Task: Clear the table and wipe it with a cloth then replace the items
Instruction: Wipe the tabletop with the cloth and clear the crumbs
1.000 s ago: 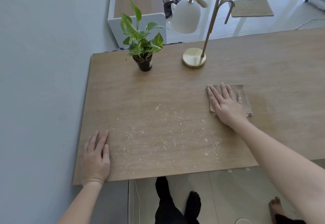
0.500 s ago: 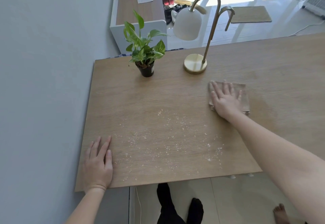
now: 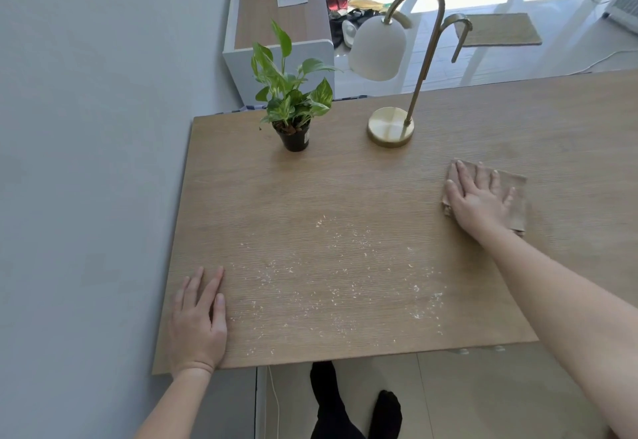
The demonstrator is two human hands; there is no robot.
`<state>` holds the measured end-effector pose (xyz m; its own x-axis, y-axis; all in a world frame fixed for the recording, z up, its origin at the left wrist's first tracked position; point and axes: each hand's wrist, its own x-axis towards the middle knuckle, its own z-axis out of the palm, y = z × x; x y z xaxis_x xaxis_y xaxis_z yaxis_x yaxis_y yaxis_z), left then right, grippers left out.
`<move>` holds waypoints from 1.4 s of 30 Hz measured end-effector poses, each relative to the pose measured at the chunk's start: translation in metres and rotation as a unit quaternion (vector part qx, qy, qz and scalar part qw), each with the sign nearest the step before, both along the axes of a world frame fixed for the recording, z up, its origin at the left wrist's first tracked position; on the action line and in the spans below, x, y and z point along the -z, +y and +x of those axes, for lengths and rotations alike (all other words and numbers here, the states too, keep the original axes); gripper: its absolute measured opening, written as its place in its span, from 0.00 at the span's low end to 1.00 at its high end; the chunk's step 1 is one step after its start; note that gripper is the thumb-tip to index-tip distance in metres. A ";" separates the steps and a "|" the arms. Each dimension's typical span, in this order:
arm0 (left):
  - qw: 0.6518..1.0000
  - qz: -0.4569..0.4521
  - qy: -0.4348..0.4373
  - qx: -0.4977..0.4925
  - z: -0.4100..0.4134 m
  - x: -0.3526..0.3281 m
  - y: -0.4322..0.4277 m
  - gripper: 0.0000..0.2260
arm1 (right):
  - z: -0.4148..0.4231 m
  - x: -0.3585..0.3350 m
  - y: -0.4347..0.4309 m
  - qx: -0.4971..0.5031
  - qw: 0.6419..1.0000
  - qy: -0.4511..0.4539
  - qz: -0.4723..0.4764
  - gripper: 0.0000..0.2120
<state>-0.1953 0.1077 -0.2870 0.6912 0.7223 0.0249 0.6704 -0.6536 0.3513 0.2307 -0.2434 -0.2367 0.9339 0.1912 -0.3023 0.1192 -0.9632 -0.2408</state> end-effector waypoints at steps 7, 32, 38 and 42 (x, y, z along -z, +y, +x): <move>1.000 -0.003 -0.007 0.001 -0.002 -0.001 -0.002 0.24 | -0.064 -0.003 -0.021 -0.223 0.975 -0.012 0.013 0.24; 1.000 -0.011 0.006 -0.006 0.001 -0.006 -0.002 0.24 | -0.006 0.006 0.086 -0.153 0.987 0.016 0.048 0.25; 1.000 -0.014 -0.007 -0.006 0.001 -0.007 -0.001 0.23 | -0.023 -0.009 0.006 -0.189 0.982 0.011 0.026 0.23; 1.000 -0.010 -0.008 -0.007 0.000 -0.004 0.001 0.23 | 0.006 -0.005 0.045 -0.058 0.998 0.015 0.028 0.27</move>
<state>-0.1955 0.1085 -0.2829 0.6811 0.7319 0.0208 0.6735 -0.6374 0.3743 0.2369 -0.1989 -0.2313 0.8949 0.3155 -0.3156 0.2216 -0.9280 -0.2994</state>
